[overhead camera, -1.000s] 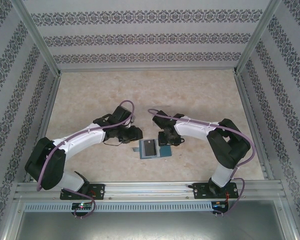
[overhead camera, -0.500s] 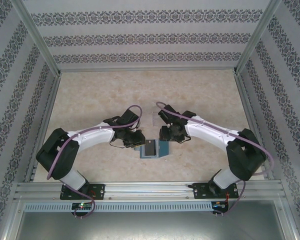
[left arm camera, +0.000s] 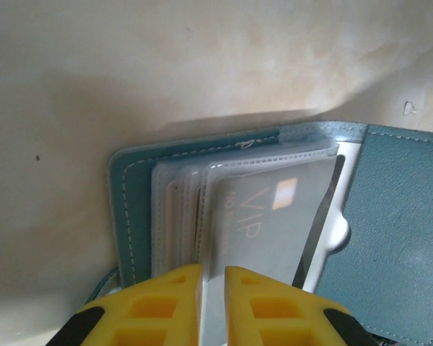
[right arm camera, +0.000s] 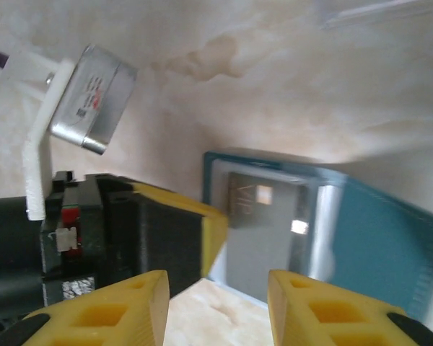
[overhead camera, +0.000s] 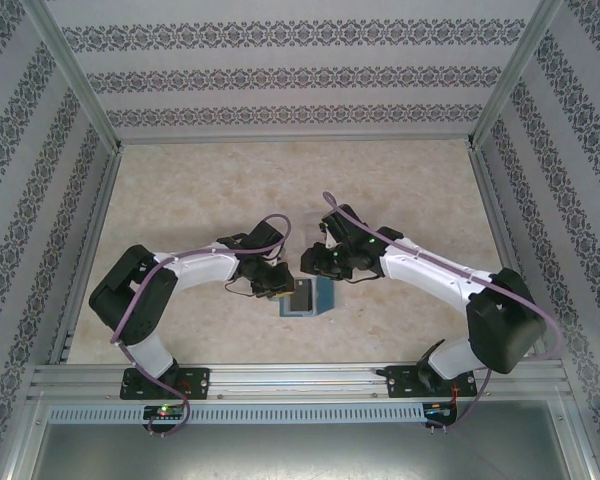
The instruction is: Take the credit cards out of the card holder
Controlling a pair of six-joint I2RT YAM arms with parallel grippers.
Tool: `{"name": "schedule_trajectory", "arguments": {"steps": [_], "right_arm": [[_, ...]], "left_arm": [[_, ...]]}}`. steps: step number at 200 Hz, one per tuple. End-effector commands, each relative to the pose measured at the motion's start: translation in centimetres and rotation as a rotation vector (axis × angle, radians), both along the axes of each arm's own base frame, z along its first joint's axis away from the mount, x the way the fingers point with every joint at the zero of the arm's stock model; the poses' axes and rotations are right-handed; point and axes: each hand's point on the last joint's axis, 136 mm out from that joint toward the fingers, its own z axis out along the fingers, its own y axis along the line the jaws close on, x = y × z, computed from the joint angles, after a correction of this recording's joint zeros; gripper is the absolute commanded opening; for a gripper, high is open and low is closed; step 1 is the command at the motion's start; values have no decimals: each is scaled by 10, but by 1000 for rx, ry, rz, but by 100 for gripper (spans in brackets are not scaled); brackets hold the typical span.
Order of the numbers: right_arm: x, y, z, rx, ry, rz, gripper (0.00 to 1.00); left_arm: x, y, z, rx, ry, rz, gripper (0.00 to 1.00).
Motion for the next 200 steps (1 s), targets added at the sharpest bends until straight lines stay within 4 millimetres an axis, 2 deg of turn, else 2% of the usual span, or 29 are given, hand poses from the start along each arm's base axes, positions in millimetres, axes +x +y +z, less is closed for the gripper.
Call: {"name": "schedule_trajectory", "arguments": {"steps": [1, 25, 47, 125, 172, 200], "right_arm": [[-6, 15, -23, 106, 103, 9, 41], [-12, 20, -46, 172, 130, 17, 42], [-16, 15, -55, 160, 128, 21, 45], [-14, 12, -68, 137, 125, 23, 48], [-19, -6, -81, 33, 142, 1, 48], [-17, -14, -77, -4, 113, -9, 52]], "left_arm": [[0, -4, -3, 11, 12, -9, 15], [-3, -3, -8, 24, 25, -10, 14], [-4, 0, -9, 39, 29, -11, 14], [-5, 0, -11, 35, 37, -7, 12], [-5, 1, -10, 40, 36, -6, 12], [-5, 2, -9, 43, 36, -7, 11]]}}
